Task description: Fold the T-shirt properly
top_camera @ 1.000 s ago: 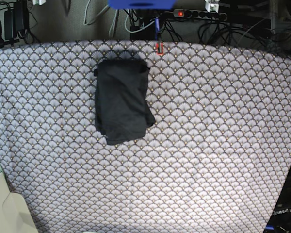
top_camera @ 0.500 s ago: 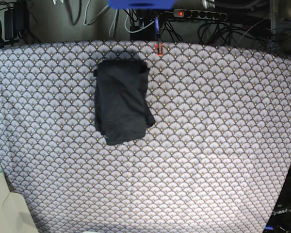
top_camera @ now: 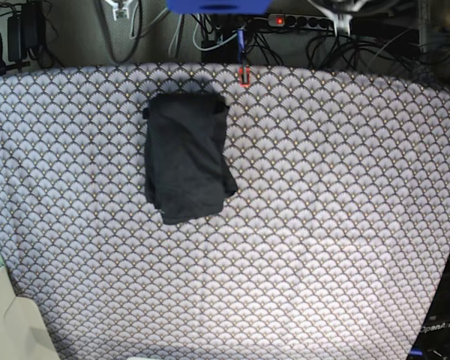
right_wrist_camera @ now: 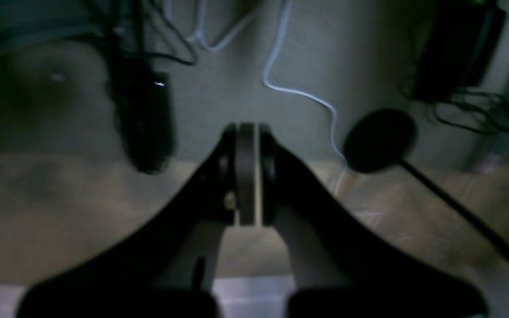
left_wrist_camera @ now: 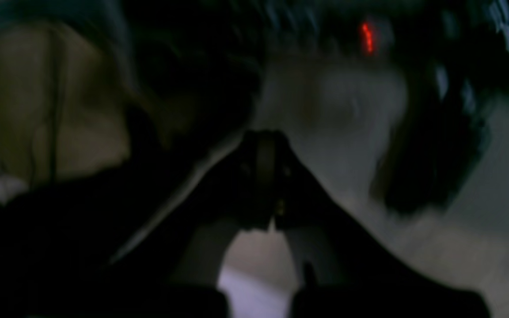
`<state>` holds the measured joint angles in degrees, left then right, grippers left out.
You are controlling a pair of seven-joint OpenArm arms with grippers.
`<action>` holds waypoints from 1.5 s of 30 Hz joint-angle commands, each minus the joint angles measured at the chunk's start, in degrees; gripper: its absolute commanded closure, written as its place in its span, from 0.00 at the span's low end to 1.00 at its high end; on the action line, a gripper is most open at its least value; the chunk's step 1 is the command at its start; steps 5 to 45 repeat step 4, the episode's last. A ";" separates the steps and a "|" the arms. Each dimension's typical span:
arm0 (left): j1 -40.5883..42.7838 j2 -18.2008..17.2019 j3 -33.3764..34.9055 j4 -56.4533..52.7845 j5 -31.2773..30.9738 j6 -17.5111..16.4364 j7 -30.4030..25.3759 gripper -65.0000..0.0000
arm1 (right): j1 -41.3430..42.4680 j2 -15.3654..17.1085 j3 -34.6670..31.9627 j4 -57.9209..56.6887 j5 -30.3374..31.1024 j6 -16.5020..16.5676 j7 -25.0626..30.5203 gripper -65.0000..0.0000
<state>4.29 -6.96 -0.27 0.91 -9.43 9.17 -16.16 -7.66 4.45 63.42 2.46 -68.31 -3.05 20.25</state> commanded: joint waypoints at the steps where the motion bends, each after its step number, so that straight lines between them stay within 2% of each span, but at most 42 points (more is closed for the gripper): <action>1: 0.76 0.06 -0.03 -0.07 0.07 0.11 -0.50 1.00 | -0.21 0.52 -0.25 0.13 0.23 -2.53 0.54 0.99; 2: 0.67 0.68 -0.03 -0.07 0.07 0.19 -0.58 1.00 | -0.21 0.52 -1.22 0.05 0.23 -4.47 0.54 0.99; 3: 0.67 1.29 -0.03 -0.07 0.16 0.19 -0.76 1.00 | -0.12 0.52 -2.54 -0.04 0.31 -4.82 0.28 0.99; 45: 0.67 1.47 -0.03 -0.07 0.16 0.37 -0.85 1.00 | -0.12 0.52 -3.24 -0.13 0.40 -4.82 0.28 0.99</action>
